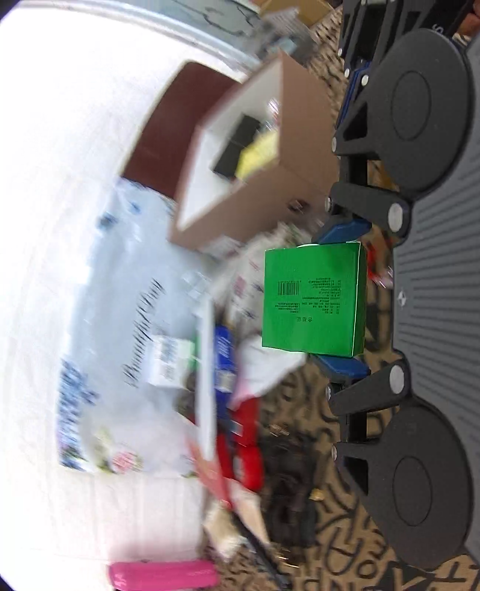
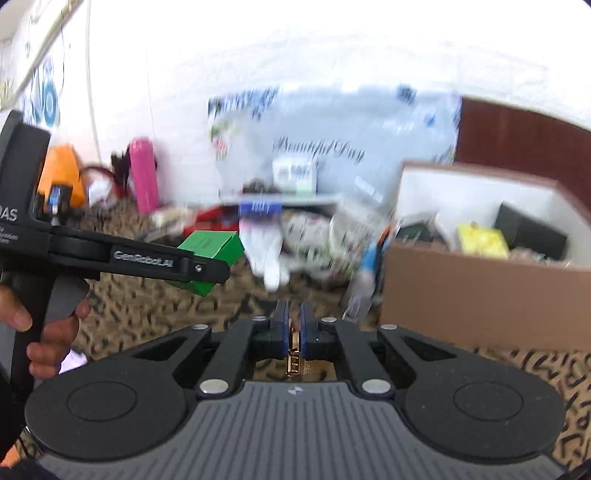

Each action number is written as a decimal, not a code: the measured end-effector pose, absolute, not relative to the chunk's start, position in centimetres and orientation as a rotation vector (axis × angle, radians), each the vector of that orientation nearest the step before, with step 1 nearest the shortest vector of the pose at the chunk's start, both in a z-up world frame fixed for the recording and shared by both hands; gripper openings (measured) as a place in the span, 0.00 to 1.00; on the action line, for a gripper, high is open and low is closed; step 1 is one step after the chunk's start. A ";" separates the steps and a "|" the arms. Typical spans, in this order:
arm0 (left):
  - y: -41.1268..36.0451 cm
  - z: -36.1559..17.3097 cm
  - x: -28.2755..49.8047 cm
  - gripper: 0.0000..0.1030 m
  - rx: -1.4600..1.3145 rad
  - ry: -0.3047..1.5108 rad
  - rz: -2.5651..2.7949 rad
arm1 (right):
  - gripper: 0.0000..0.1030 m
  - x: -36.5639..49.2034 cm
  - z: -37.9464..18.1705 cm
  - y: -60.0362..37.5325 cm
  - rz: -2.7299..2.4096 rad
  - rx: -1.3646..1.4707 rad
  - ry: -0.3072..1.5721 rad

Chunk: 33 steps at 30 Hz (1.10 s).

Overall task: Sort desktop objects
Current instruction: 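Carry green box over cardboard box while right gripper drops watch inside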

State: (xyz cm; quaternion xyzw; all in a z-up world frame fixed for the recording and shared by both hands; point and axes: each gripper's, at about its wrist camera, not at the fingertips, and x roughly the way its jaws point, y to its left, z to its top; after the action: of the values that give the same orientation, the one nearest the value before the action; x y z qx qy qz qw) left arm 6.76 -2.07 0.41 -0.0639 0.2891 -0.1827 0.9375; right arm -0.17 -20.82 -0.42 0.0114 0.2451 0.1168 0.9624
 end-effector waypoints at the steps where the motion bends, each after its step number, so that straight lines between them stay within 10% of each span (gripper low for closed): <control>1: -2.4 1.1 6.7 0.60 -0.132 0.579 -0.383 | 0.01 -0.3 0.2 -21.2 0.234 0.029 0.481; 12: -5.4 3.5 5.6 0.61 -0.087 0.519 -0.457 | 0.02 -1.0 2.7 -24.0 0.251 -0.014 0.453; 17: -4.3 1.9 5.1 0.61 -0.100 0.569 -0.430 | 0.43 -2.1 -4.0 -23.0 0.231 -0.049 0.661; 27: -3.5 1.0 3.7 0.61 -0.127 0.587 -0.428 | 0.67 -5.1 -8.3 -22.0 0.235 -0.064 0.779; 31: -3.4 0.9 3.5 0.61 -0.116 0.589 -0.420 | 0.56 -4.7 -9.3 -21.4 0.238 -0.073 0.769; 33: -3.2 1.0 3.6 0.61 -0.124 0.589 -0.413 | 0.31 -4.9 -9.2 -21.2 0.244 -0.092 0.754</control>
State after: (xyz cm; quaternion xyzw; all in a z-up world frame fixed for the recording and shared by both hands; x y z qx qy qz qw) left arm 3.59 -3.15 0.95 -0.0605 0.2879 -0.2021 0.9341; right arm -4.86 -21.24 -9.22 -0.0449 0.3671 0.1187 0.9215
